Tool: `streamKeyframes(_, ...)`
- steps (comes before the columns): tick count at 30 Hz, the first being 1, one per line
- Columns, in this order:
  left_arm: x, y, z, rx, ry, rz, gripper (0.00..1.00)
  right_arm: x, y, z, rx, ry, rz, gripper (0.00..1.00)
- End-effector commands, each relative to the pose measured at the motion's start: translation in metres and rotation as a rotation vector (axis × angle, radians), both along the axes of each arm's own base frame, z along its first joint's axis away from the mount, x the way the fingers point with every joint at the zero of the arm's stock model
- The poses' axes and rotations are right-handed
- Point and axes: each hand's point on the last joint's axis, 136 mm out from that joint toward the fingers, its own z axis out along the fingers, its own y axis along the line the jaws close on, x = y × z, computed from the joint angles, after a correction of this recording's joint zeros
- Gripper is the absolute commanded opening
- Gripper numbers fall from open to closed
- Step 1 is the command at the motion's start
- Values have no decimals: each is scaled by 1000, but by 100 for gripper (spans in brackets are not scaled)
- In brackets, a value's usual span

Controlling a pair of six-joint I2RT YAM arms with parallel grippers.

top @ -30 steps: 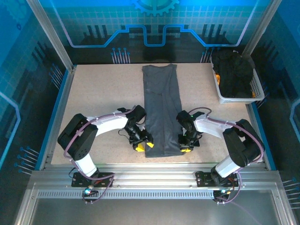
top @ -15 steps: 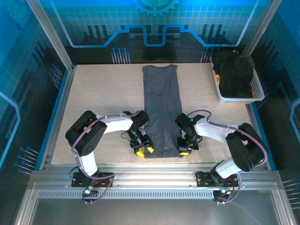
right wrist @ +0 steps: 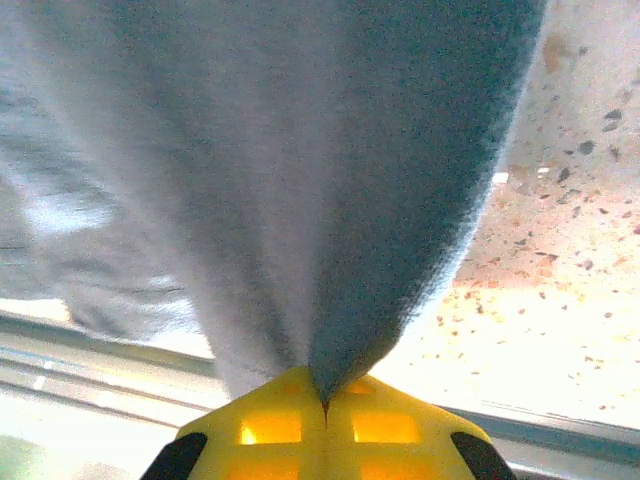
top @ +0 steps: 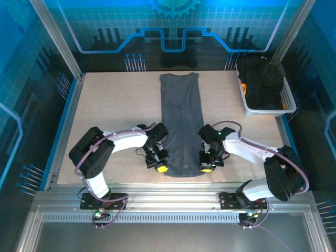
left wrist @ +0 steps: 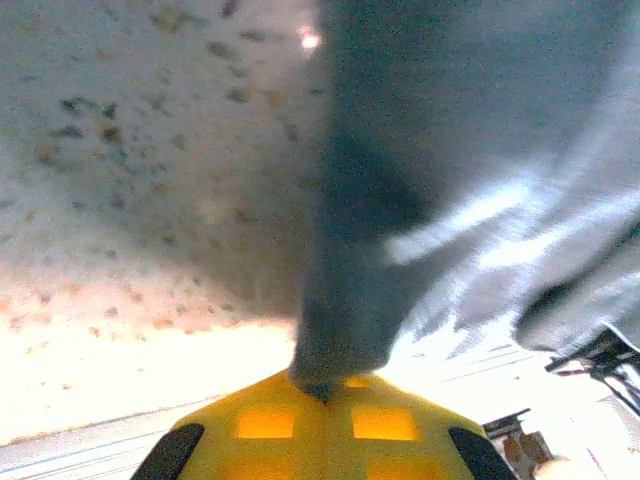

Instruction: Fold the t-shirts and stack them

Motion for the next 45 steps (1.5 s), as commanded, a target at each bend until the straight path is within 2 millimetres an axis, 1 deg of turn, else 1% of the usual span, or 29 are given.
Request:
streamKeyframes(1,37,-4,39,-52,-140,110,0,18,3,32,49,-43,-67,0)
streamKeyframes(3,60,-9,58,-113,-186,181,0,40,4,50,89,-90,-126,0)
streamKeyframes(6,92,-14,79,-178,-233,255,0,74,5,71,139,-138,-199,0)
streamKeyframes(10,138,-9,93,-210,-296,354,0,125,3,88,166,-191,-261,0)
streamKeyframes(14,188,2,103,-239,-362,464,0,177,3,97,182,-234,-303,0)
streamKeyframes(18,227,10,97,-244,-385,522,0,220,3,96,178,-251,-326,0)
streamKeyframes(23,269,13,92,-254,-405,538,0,262,2,89,172,-266,-353,0)
streamKeyframes(24,277,13,92,-258,-414,536,0,270,2,86,173,-267,-358,0)
streamKeyframes(27,295,16,83,-240,-415,540,0,289,2,75,166,-257,-365,0)
streamKeyframes(30,312,21,69,-226,-406,555,0,305,0,55,149,-226,-379,0)
streamKeyframes(31,317,21,62,-228,-398,558,0,310,-2,49,144,-219,-384,3)
streamKeyframes(32,322,23,56,-224,-391,560,9,316,-3,43,141,-215,-384,17)
streamKeyframes(34,327,31,46,-188,-364,570,29,327,-4,38,152,-214,-381,49)
streamKeyframes(35,329,36,46,-172,-365,579,38,332,-5,40,163,-223,-375,56)
streamKeyframes(36,330,39,49,-166,-379,583,44,336,-5,44,169,-239,-367,64)
streamKeyframes(38,328,43,62,-151,-409,570,52,342,-12,61,152,-293,-351,77)
streamKeyframes(40,317,47,73,-131,-436,550,55,337,-22,74,126,-315,-351,78)
streamKeyframes(42,297,54,77,-110,-434,552,54,323,-30,79,97,-321,-355,77)
streamKeyframes(43,282,57,74,-99,-417,562,53,313,-32,79,92,-325,-356,76)
streamKeyframes(45,249,59,64,-83,-363,588,52,288,-36,74,92,-316,-372,73)
